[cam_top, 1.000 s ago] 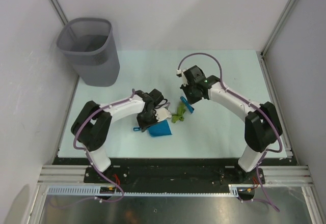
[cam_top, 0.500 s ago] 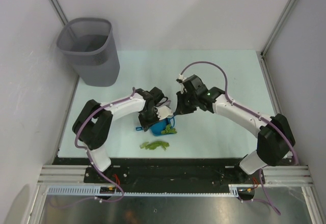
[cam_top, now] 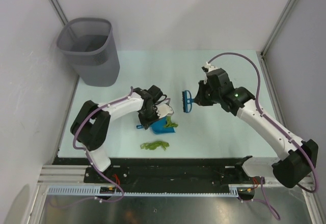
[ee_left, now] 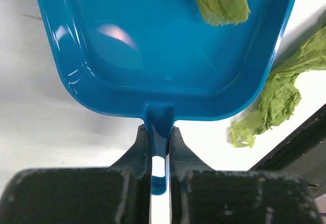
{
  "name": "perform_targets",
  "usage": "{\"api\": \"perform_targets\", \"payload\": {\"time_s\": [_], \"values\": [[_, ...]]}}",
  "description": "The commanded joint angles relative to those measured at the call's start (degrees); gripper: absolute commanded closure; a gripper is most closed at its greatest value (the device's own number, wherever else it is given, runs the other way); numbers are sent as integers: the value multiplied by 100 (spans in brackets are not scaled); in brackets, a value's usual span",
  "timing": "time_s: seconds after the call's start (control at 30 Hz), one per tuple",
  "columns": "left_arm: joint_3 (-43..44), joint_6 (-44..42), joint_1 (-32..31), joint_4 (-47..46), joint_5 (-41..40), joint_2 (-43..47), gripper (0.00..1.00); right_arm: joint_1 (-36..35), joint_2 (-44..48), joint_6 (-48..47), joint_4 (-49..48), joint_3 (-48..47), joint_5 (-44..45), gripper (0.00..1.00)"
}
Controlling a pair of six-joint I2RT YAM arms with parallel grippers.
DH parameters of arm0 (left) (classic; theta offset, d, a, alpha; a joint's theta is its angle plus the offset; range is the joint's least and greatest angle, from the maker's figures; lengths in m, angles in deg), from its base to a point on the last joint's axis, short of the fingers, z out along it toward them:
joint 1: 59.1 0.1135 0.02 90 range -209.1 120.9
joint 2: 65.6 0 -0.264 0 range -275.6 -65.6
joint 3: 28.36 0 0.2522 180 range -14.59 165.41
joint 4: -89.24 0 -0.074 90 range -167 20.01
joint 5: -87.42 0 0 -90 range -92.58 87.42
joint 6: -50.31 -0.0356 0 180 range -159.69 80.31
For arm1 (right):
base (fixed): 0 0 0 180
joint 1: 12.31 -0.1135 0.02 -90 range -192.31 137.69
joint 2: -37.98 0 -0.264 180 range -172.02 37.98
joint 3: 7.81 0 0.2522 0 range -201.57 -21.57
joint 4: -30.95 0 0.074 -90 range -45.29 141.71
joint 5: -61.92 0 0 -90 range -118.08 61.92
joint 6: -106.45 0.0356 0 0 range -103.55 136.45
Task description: Sweep away the paper scraps from the table
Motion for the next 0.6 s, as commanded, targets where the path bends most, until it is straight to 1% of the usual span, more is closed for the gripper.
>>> {"api": "perform_targets", "payload": {"time_s": [0.0, 0.07, 0.1, 0.2, 0.3, 0.37, 0.4, 0.43, 0.57], "values": [[58, -325, 69, -20, -339, 335, 100, -248, 151, 48, 1269, -5, 660, 100], [14, -343, 69, -20, -261, 300, 100, -503, 265, 241, 1448, 144, 898, 100], [14, -325, 69, -20, -200, 282, 100, -539, 318, 285, 1440, 380, 864, 100], [84, -281, 69, -29, 73, 186, 100, -522, 433, 391, 1038, 776, 574, 100], [216, -202, 69, -29, 109, 54, 100, -548, 188, 392, 616, 830, 399, 100], [252, -185, 60, -38, 109, -8, 100, -601, -66, 374, 325, 830, 31, 100], [252, -193, 60, -38, 117, -17, 100, -644, -129, 417, -51, 830, -189, 100], [243, -193, 60, -46, 135, -25, 100, -671, -208, 444, -263, 822, -643, 100], [181, -184, 60, -90, 222, -52, 100, -750, -349, 646, -1142, 760, -1183, 100]]}}
